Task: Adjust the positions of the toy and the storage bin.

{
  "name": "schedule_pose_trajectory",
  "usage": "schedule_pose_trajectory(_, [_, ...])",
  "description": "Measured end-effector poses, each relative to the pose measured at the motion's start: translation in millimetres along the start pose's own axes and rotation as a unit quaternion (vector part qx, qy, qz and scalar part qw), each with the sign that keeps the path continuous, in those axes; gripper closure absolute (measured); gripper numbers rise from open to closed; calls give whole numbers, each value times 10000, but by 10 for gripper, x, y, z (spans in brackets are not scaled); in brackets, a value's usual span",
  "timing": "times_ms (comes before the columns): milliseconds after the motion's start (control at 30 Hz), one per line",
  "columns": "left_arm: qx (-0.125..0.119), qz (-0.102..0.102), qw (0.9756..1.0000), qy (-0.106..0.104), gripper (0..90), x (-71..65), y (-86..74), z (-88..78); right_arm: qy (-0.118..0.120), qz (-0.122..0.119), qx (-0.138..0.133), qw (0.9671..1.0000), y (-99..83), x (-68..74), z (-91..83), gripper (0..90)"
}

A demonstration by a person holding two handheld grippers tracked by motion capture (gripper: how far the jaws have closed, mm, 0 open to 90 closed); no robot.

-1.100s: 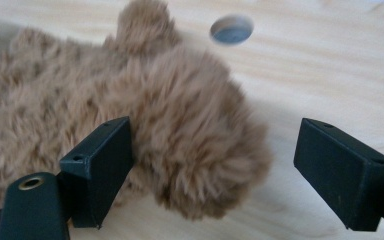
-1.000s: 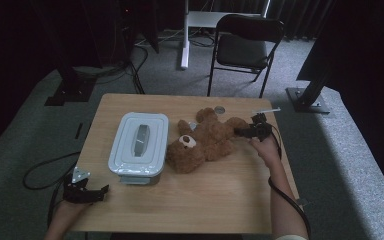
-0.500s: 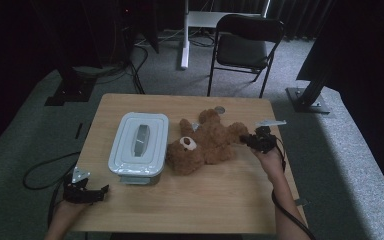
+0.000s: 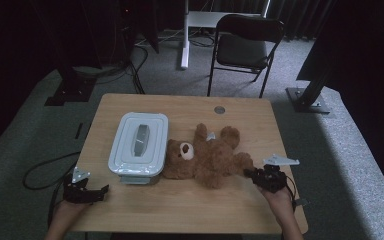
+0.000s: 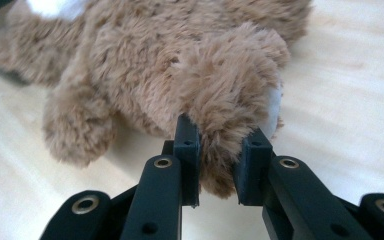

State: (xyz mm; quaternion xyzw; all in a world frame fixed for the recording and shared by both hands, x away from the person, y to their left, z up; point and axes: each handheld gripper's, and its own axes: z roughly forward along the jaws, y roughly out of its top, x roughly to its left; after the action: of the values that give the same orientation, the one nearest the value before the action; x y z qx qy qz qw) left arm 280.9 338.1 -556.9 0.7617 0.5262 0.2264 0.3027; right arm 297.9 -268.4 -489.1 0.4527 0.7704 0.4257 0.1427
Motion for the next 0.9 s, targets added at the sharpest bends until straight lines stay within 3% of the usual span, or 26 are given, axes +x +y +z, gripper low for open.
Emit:
schedule_pose_trajectory(100, [-5,-11,10000,9,12,-2,1,2,41,-183,3,9998,-126,224,-110,754])
schedule_pose_trajectory(300, [-6,-12,10000,8,12,-2,1,2,308,-274,-58,9991,-174,405,-230,748])
schedule_pose_trajectory(400, [-6,-12,10000,7,12,-2,1,3,199,-336,-46,9992,-157,415,-266,693])
schedule_pose_trajectory(467, [-5,-9,10000,4,12,-1,2,3,268,-97,-419,9987,-21,292,-388,467])
schedule_pose_trajectory(533, [-2,-8,10000,5,12,-1,3,3,358,-168,-583,9975,124,247,-441,379])
schedule_pose_trajectory(567, [-4,-10,10000,4,12,-1,3,3,358,-168,-583,9975,124,247,-441,379])
schedule_pose_trajectory(600, [0,-9,10000,3,12,-1,3,3,460,-276,-695,9961,302,203,-444,338])
schedule_pose_trajectory(633, [2,-7,10000,4,12,-1,3,3,460,-276,-695,9961,302,203,-444,338])
schedule_pose_trajectory(700, [-7,-17,10000,2,12,-2,3,4,558,-457,-716,9948,515,161,-372,331])
schedule_pose_trajectory(733, [-5,-16,10000,2,12,-2,3,3,747,-630,-669,9930,663,133,-267,331])
schedule_pose_trajectory(767, [-7,-18,10000,2,12,-2,3,3,747,-630,-669,9930,663,133,-267,331])
schedule_pose_trajectory(833, [-13,-24,10000,2,12,-3,3,4,875,-808,-479,9917,804,121,-90,331])
schedule_pose_trajectory(867, [-12,-23,10000,2,12,-3,3,4,1085,-937,-262,9893,906,108,121,331])
schedule_pose_trajectory(900, [-7,-17,10000,1,12,-2,3,4,1085,-937,-262,9893,906,108,121,331])
